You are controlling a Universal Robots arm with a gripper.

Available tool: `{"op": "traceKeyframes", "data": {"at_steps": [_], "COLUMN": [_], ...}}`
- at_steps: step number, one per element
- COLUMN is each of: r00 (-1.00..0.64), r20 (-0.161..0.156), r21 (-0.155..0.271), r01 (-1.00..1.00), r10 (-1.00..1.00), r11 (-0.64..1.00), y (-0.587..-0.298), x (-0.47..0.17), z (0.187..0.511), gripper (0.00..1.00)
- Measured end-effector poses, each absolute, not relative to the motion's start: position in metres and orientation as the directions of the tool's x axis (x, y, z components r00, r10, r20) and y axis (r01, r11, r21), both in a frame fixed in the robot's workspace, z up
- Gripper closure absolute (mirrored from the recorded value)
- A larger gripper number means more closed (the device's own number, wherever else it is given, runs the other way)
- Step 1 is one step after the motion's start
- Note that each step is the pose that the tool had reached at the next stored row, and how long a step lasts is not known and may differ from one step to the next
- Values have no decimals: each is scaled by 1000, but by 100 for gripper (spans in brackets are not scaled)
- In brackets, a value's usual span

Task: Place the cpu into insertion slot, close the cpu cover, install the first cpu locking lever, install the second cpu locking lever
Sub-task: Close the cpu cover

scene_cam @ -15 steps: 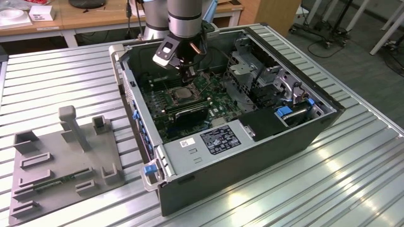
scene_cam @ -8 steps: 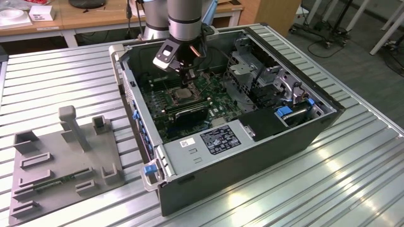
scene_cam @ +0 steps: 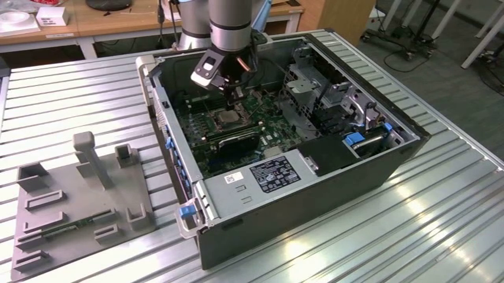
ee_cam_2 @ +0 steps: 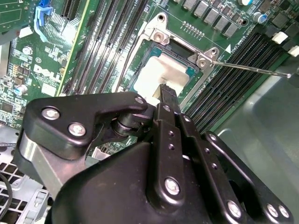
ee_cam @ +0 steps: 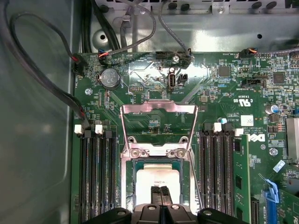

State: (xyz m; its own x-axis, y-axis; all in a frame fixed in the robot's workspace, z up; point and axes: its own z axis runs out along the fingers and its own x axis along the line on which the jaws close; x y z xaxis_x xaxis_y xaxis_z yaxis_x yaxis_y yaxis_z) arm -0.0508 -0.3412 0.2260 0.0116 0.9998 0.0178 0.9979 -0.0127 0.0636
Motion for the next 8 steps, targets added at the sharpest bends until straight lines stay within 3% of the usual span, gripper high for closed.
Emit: {"op": "traceKeyframes", "data": {"at_steps": [8], "r00": [12], "r20": [18], "r21": [64], "r01": [998], "r10": [1000], "r11": [-13], "y": [-341], "x": [-51], "z": [234], "gripper": [89]}}
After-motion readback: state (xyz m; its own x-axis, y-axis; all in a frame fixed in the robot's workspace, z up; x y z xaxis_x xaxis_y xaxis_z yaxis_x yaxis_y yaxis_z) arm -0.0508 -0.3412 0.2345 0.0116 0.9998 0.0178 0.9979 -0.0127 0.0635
